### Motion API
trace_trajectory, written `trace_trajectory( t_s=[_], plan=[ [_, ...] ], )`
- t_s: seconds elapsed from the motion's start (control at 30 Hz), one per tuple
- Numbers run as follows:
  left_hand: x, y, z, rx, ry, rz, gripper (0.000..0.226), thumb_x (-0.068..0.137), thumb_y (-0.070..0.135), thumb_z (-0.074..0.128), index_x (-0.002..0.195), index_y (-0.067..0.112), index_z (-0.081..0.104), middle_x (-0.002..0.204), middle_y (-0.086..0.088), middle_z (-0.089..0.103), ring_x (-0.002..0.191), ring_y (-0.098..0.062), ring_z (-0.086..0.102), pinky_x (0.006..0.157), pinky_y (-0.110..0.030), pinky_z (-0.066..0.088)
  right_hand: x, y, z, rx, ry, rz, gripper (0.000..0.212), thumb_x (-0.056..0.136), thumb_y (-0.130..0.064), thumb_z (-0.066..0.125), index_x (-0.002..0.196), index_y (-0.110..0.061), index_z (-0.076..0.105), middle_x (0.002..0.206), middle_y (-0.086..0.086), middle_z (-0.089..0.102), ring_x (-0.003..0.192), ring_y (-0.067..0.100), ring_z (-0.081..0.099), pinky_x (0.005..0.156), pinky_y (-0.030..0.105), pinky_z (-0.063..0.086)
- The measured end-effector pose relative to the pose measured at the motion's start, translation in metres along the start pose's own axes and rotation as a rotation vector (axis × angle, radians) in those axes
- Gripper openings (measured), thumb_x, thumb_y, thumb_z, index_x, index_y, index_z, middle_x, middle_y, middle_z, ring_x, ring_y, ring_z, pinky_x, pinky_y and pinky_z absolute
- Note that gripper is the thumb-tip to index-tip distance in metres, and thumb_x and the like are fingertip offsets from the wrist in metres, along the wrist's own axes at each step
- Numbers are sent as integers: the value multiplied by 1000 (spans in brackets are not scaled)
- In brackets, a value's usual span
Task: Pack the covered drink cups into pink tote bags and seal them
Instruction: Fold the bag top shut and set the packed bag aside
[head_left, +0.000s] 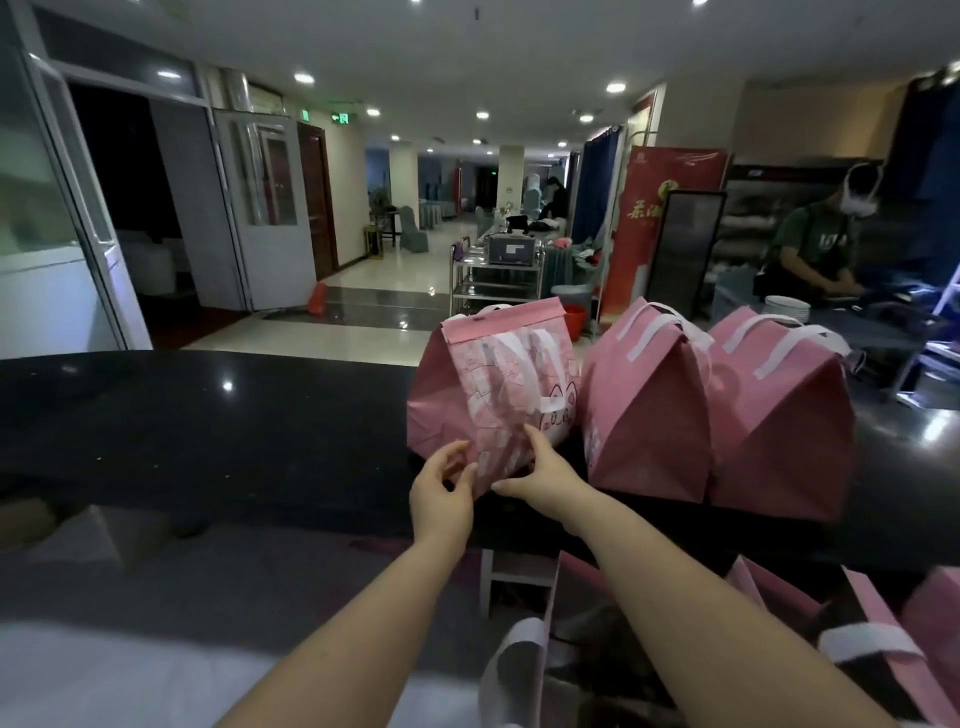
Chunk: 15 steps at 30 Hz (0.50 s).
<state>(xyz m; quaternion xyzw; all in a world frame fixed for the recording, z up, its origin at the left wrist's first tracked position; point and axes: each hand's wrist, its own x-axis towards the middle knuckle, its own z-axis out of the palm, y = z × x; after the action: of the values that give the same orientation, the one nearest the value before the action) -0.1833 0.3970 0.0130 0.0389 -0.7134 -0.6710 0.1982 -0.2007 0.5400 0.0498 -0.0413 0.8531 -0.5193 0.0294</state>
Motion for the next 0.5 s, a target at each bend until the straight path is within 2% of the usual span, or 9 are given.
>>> trace_trajectory(
  t_s=[0.07,0.17,0.23,0.3,0.4,0.43,0.5],
  plan=[
    [6,-5,-11,6,-63,48,31,91,8,66,114,28,66,107,14,67,99,2,62,85,-19,51,2,-1,1,34,43,9,106,73,-18,83,153,-23,14,150,2,36,121,9,41,83,11,38],
    [27,-3,-32,23,11,134,33,89,11,68,112,33,59,104,11,66,94,2,62,80,-15,50,9,-11,6,74,112,-2,103,71,-23,85,151,-22,21,145,0,42,114,7,44,80,10,38],
    [49,5,-44,53,64,150,36,87,16,71,114,34,54,108,9,62,98,-4,60,78,-13,46,13,-20,13,113,195,3,101,69,-29,87,149,-22,24,144,1,43,112,9,43,86,19,39],
    [76,11,-49,105,83,131,48,84,20,75,125,30,51,118,7,56,108,-10,55,90,-21,45,18,-30,21,180,290,34,104,64,-36,88,146,-20,26,143,3,42,113,13,44,92,28,41],
    [106,13,-46,158,-75,37,78,77,19,83,142,25,41,131,8,47,120,-10,45,103,-32,41,26,-38,34,113,398,98,105,60,-48,87,141,-20,27,141,6,32,120,24,45,96,37,45],
    [112,12,-44,123,-156,6,81,75,16,84,143,24,41,133,6,50,121,-11,48,104,-34,42,28,-38,39,58,420,116,103,61,-50,86,140,-20,27,140,7,28,121,28,44,97,39,45],
    [118,6,-41,76,-243,0,67,71,12,87,127,28,54,122,3,62,114,-18,60,98,-37,50,32,-36,45,-14,455,119,94,67,-46,83,138,-19,28,141,9,26,121,31,46,100,43,45]
  ],
)
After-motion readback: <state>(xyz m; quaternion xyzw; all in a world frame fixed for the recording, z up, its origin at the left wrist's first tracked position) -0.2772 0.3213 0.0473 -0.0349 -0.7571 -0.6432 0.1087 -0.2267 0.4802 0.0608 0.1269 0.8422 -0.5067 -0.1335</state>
